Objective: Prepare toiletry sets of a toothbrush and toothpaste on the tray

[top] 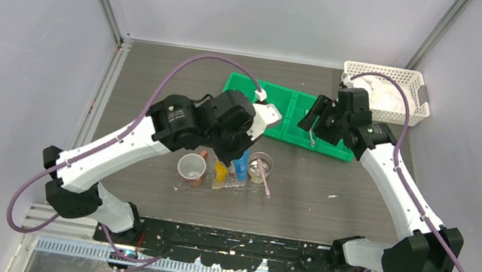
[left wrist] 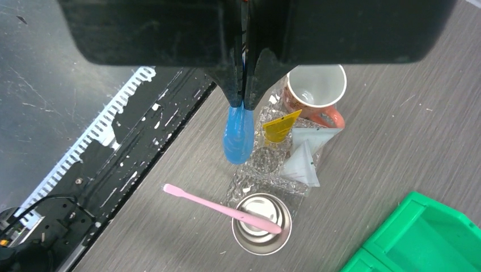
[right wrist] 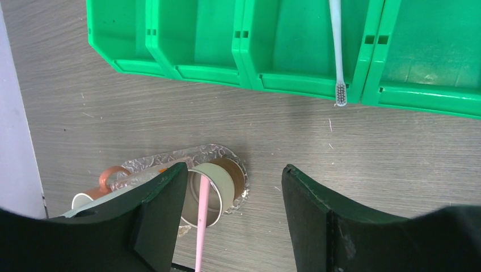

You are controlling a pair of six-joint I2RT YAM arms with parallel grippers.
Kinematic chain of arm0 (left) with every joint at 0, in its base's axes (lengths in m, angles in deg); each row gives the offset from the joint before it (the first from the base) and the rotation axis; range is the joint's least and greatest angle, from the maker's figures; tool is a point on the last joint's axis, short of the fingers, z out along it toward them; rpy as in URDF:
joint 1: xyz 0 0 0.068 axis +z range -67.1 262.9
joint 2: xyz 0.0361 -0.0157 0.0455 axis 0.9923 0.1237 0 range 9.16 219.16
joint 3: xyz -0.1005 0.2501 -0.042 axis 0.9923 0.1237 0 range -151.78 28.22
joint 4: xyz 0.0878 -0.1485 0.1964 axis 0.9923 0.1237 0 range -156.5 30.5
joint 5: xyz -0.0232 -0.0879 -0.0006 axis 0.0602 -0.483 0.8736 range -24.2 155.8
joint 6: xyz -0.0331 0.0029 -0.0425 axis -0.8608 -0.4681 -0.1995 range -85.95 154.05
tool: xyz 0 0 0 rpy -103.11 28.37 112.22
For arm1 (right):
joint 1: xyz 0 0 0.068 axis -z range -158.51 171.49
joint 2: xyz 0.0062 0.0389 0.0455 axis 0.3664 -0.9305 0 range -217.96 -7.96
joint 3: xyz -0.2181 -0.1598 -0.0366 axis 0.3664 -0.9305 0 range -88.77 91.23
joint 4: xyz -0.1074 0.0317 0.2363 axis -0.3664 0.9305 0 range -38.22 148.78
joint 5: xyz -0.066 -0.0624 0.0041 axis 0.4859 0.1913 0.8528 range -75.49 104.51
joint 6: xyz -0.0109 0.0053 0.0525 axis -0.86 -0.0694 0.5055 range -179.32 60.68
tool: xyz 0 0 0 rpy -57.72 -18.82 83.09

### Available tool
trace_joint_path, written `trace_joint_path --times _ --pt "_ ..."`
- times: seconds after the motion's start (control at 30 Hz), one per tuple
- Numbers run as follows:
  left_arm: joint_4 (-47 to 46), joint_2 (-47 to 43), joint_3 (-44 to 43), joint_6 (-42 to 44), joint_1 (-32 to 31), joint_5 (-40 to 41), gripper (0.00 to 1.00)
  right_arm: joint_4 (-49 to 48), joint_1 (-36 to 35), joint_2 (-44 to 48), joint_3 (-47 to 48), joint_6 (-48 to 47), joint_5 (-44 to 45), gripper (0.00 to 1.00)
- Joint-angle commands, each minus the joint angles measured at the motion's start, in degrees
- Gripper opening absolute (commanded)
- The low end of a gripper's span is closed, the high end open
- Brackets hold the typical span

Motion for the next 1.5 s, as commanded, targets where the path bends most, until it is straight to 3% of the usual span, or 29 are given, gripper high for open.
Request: trace_joint_path --times 0.0,0.4,1.47 --pt "-9.84 -4.49 4.49 -0.36 -1.14 4.98 0.01 -3.55 0.67 1.2 -1.19 -0.31 -0.95 0.68" --pt "-14.78 -4.96 13.22 1.39 -1.36 11.49 0.01 -5.55 1.17 0.81 -3.68 0.22 -2.69 0.68" --pt "-17.26 -4.68 20.33 -0.95 -1.32 8.41 0.01 -8.06 2.17 -0.86 -6.11 0.22 -4.64 0.68"
